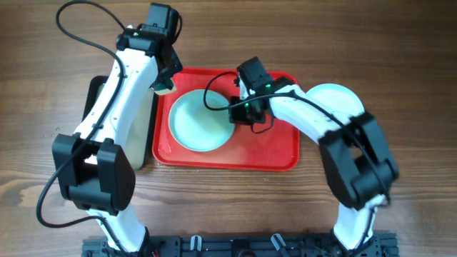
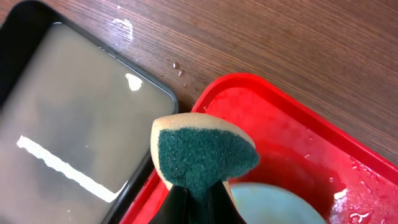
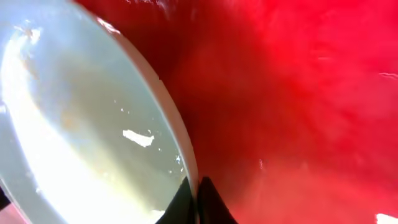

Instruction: Clean dirty plates on tray and stack at the side

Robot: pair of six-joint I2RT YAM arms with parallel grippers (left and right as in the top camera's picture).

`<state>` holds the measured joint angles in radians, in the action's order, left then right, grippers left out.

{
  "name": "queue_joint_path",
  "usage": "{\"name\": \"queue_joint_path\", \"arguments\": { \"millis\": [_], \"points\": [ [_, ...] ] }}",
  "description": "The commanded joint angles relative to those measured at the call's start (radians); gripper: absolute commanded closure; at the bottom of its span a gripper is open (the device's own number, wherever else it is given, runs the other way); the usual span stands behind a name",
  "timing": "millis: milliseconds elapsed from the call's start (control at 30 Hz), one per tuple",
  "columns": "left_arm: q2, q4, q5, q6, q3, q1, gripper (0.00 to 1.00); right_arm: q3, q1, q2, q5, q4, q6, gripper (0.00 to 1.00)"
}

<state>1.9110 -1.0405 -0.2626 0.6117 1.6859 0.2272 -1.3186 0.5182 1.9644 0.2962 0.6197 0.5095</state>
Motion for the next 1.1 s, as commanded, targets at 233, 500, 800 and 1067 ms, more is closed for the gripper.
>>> {"name": "queue_joint_path", "arguments": {
  "millis": [233,500,800,1067],
  "points": [
    [0.006,0.026,0.122,0.015,-0.026,-0.003,0.96,-0.003,0.092,-0.324,-0.812,0.287,-0.037,0.96],
    [0.018,0.038,0.2,0.014,-0.052,0.027,0.96,-0.003,0.245,-0.398,-1.287,0.335,-0.093,0.96],
    [0.021,0.068,0.199,0.014,-0.052,0.08,0.96,-0.003,0.404,-0.398,-1.678,0.338,-0.147,0.96],
    [0.021,0.068,0.198,0.014,-0.052,0.078,0.96,-0.003,0.41,-0.398,-1.678,0.338,-0.147,0.96]
  ]
}}
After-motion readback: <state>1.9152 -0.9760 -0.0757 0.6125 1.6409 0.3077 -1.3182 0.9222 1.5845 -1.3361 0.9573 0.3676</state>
